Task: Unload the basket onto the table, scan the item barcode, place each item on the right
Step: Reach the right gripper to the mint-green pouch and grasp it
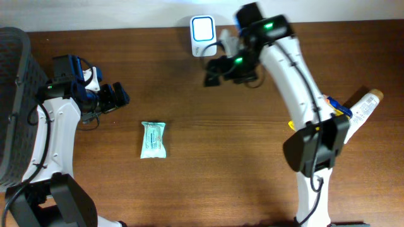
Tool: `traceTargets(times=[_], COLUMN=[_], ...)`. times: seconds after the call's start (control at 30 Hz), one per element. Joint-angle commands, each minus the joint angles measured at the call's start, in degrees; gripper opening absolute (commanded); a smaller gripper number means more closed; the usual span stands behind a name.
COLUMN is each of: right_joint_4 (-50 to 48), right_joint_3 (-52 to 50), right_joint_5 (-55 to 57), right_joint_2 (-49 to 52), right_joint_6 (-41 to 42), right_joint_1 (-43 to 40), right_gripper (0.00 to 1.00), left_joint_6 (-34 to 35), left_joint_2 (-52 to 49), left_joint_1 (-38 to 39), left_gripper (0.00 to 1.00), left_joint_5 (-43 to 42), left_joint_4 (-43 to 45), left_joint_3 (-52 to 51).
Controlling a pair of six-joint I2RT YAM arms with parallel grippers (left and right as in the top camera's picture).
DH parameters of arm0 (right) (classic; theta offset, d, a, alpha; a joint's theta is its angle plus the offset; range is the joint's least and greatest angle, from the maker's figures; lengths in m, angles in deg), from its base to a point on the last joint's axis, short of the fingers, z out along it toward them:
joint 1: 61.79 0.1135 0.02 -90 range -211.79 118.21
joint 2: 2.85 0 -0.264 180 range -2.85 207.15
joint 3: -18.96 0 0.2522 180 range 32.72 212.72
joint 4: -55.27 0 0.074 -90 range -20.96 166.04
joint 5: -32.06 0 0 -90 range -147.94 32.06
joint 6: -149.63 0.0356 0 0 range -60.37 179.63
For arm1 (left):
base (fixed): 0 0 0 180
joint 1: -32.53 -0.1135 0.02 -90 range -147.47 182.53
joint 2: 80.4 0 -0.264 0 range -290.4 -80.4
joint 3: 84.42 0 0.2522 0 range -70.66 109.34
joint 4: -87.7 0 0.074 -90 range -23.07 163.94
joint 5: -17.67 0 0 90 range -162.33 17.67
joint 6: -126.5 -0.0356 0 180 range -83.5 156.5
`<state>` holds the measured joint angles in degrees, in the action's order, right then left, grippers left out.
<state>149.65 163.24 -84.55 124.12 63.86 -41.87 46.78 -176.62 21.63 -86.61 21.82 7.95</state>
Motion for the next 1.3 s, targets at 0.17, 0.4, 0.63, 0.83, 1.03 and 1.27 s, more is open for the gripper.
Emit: traceTargets(times=[0.17,0.4,0.63,0.83,1.03,1.27], right_joint_4=[-16.57,-33.35,-46.49,-49.94,-51.91,-51.15], right_joint_3=[-15.34,-25.2,-34.88,-37.27,-37.31,-37.22], right_joint_5=[-6.19,-5.81,-4.26,-3.08,-1.16,2.01], right_joint_2=[3.85,3.91,3.91,3.91,3.91,3.82], right_joint_6=[15.72,22.77,28.94,29.31,29.35,30.71], right_joint_1=[13.16,20.44,22.14,22.25,24.46,25.49], right_gripper=[0.7,0.54,0.44,0.44,0.3,0.04], left_joint_6=[-0.11,-0.11,-0.11,-0.09,-0.09,-0.11], left_joint_2=[-0.85,-0.85,-0.85,-0.85,-0.85,-0.85], left_joint_1=[-0.15,-0.15,-0.15,-0.15,-0.15,-0.15], left_gripper=[0.99,0.99,0.99,0.99,0.99,0.99], left_joint_5=[0.2,0.2,0.2,0.2,0.2,0.2], left_joint_4=[-0.02,-0.02,-0.02,-0.02,-0.02,-0.02], left_joint_3=[-0.15,-0.15,-0.15,-0.15,-0.15,-0.15])
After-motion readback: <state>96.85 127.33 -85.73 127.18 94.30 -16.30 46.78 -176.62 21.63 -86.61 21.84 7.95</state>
